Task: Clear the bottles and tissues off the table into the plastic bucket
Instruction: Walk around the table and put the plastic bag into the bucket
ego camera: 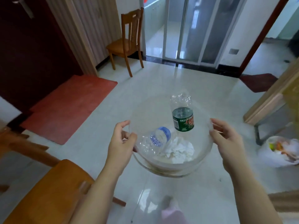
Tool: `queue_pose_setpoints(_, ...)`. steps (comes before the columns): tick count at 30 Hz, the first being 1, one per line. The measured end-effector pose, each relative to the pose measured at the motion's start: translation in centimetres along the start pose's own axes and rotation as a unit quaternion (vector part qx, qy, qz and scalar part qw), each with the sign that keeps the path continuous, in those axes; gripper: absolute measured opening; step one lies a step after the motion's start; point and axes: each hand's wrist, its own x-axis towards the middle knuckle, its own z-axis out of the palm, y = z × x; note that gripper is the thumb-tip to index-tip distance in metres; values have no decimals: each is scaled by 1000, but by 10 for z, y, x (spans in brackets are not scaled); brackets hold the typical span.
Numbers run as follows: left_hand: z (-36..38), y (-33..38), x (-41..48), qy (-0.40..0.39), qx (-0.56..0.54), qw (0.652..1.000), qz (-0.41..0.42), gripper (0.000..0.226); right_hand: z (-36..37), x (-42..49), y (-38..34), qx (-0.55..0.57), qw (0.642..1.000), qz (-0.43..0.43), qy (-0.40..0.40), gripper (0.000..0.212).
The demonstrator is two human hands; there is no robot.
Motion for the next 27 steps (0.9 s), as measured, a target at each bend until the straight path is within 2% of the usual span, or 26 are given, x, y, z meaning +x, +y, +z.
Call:
queue_pose_setpoints(6, 15, 13, 63, 70, 2, 998, -3, 43, 39, 92, -23, 11, 997, -12, -73, 31)
queue_pose_setpoints(13, -8, 3, 143, 153, -4, 988, -18, 41, 125, 166, -24, -4, 989, 5, -147, 31)
queue_pose_setpoints(18, -42, -15, 214, 209, -17, 977, -41, 39, 212, 221, -32, -5, 980, -7, -201, 30)
queue_pose_setpoints(27, -146, -38, 328, 331, -26, 939, -84, 37, 417, 290, -63, -27, 947, -41, -318, 31)
